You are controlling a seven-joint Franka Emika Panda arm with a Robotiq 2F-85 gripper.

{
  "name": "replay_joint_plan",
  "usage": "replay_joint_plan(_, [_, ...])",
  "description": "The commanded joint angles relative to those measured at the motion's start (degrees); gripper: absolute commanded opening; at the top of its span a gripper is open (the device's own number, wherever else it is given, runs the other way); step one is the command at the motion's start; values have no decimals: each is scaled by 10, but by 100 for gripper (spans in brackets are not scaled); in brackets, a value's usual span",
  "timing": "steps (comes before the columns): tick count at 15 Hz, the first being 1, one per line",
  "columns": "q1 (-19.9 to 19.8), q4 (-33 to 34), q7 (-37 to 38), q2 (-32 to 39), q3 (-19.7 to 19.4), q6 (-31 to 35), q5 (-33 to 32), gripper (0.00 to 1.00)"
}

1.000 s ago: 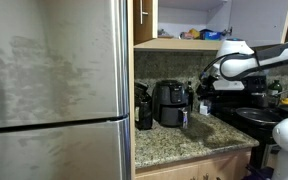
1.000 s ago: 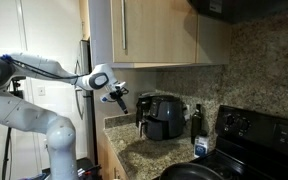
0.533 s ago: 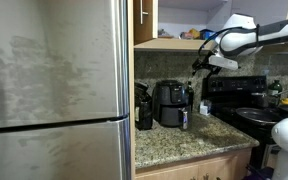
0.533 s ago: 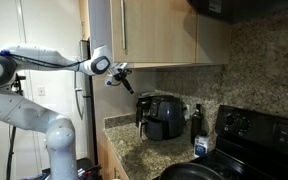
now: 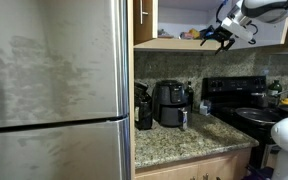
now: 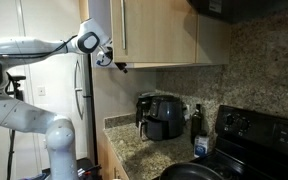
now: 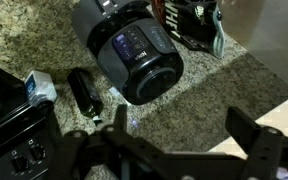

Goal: Put the can on the countertop, close the drawers and close the air fryer

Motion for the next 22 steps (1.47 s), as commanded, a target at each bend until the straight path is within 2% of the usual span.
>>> replay_joint_plan(1, [-13, 2, -9, -4, 6, -3, 12, 100])
replay_joint_plan(3, [-11, -23, -14, -6, 15, 0, 7, 100])
replay_joint_plan(4, [-12, -11, -3, 11, 23, 2, 11, 100])
replay_joint_plan(6, [-9, 47, 45, 53, 7, -7, 60, 100])
replay_joint_plan(10, [-24, 187, 113, 132, -44, -32, 80, 100])
replay_joint_plan(11, [-21, 111, 87, 76, -21, -4, 70, 100])
replay_joint_plan(13, [-22, 132, 86, 92, -32, -6, 70, 100])
replay_joint_plan(15, [-21, 125, 87, 87, -23, -6, 70, 100])
replay_joint_plan(16, [-32, 120, 103, 89, -9, 14, 64, 100])
replay_joint_plan(18, [-44, 179, 174, 137, -9, 22, 89, 100])
replay_joint_plan(20, [-32, 252, 222, 193, -20, 18, 107, 100])
replay_joint_plan(22, [-43, 322, 286, 240, -20, 23, 103, 100])
